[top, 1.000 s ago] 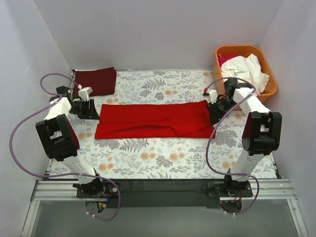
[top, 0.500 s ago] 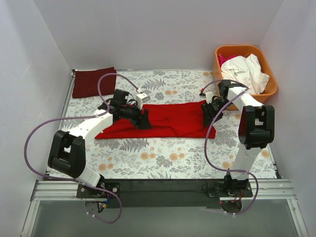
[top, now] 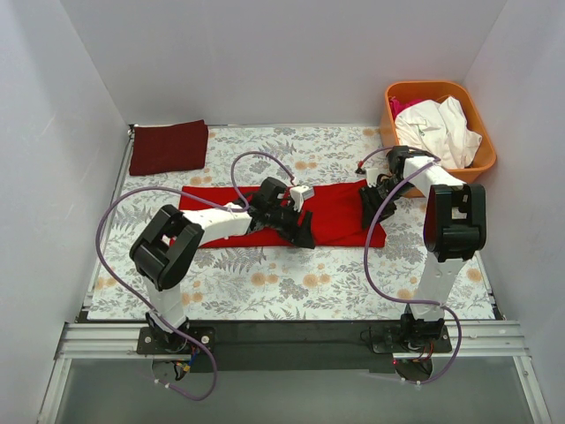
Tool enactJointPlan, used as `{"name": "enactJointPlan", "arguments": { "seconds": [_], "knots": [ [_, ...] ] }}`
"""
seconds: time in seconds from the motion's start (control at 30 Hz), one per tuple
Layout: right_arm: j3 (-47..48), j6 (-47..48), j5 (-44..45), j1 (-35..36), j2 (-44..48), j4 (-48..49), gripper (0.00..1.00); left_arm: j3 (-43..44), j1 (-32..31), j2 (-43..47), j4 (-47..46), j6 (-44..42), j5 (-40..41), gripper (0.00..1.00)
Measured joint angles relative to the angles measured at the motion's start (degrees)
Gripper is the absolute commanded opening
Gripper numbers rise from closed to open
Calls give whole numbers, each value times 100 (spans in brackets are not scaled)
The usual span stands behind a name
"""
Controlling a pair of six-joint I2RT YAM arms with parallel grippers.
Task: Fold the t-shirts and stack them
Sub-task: Fold the tshirt
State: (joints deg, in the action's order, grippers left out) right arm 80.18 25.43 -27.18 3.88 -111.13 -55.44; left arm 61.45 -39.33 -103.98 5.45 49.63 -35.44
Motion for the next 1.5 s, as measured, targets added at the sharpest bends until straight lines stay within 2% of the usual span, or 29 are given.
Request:
{"name": "enactJointPlan", "arguments": {
  "seconds": [0.33, 0.43, 0.63, 0.8, 0.9, 0.97, 1.03, 1.13, 1.17, 1.3, 1.5],
  "knots": [
    [0, -2, 247, -2, -2, 92, 47, 94, -205, -354, -345, 629, 297, 57],
    [0, -7, 260, -2, -4, 149, 44, 166, -262, -455, -415, 726, 323, 57],
    [0, -26, 192, 0, -57, 164, 34, 319, -310, -691, -590, 935, 321, 56],
    [0, -50, 129, -2, -170, 166, 22, 487, -317, -966, -680, 1145, 297, 54],
    [0, -76, 103, 0, -184, 166, 10, 535, -317, -1040, -708, 1270, 295, 50],
    [0, -87, 74, 0, -184, 166, 1, 549, -317, -1071, -721, 1344, 293, 43],
    [0, -107, 20, 0, -184, 164, 1, 551, -317, -1091, -721, 1394, 295, 37],
    [2, -118, -87, 0, -184, 164, 1, 551, -317, -1080, -743, 1464, 299, 22],
    [4, -118, -129, 0, -184, 164, 1, 551, -317, -1071, -752, 1473, 304, 14],
    [116, -129, -295, 0, -184, 153, 1, 551, -306, -973, -767, 1482, 339, 0],
    [496, -179, -479, 0, -184, 162, 1, 619, -170, -841, -863, 1473, 352, 0]
  ]
}}
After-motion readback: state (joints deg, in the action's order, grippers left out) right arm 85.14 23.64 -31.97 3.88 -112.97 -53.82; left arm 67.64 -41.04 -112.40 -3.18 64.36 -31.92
